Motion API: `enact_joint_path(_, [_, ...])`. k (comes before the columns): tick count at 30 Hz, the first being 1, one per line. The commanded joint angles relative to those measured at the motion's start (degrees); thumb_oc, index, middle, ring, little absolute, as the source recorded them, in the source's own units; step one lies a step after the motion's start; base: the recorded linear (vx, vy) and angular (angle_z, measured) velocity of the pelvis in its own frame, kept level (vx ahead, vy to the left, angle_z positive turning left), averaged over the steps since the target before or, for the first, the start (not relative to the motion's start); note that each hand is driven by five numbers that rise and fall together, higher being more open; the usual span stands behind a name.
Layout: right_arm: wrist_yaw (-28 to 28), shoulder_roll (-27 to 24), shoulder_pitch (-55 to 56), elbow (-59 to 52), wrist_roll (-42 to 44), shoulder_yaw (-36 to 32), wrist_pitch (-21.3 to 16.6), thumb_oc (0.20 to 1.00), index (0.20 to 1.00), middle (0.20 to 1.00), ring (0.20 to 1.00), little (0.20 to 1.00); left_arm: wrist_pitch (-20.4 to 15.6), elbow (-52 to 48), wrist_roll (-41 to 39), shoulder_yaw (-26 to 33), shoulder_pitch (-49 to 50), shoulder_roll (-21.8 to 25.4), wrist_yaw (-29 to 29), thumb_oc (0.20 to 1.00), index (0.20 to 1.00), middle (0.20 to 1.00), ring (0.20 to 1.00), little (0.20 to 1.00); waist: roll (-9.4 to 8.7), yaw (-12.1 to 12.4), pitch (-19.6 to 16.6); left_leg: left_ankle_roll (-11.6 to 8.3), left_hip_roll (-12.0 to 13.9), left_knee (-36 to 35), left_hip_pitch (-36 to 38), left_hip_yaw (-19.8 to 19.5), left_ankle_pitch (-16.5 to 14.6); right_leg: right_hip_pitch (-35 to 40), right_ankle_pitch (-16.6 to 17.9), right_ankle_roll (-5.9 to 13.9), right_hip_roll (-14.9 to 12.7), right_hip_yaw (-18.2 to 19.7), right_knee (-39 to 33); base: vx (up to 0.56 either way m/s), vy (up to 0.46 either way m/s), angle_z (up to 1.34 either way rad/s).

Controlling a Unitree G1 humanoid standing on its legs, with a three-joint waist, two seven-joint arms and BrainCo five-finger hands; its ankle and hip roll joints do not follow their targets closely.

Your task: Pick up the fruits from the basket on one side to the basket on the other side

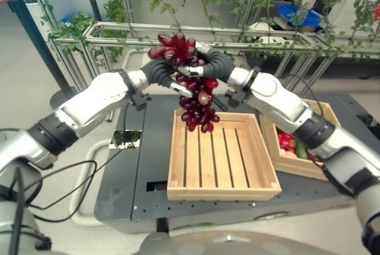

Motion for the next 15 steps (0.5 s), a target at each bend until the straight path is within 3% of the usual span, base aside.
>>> enact_joint_path(1, [-2.1,5.9,-14.8,0.6,0.8,-3.1,-6.9,0.2,0.2,0.2,0.2,0.2,-1.1,-2.2,-1.3,-6.4,-5.0,-4.6,-6.3,1.0,1.0,1.0,1.0,1.0,-0.37,-0.3,-1.1,-1.13,2.1,1.4,6.9,1.4,-9.2,-3.2,5.9,7.53,-3.6,1.0,0.4,0.0,0.0,0.0])
enact_joint_path(15, [-5.3,6.7,-24.8,10.1,0.6,-1.6,-8.0,0.2,0.2,0.2,0.2,0.2,1.2,-5.7,-5.0,-12.2,-7.7,-3.4,-9.6,1.0,1.0,1.0,1.0,1.0,-0.26,0.3,-1.6,-1.14,1.8,1.3,6.8,1.0,-9.3,-2.9,6.3,7.57,-3.6,1.0,-0.4,0.0,0.0,0.0])
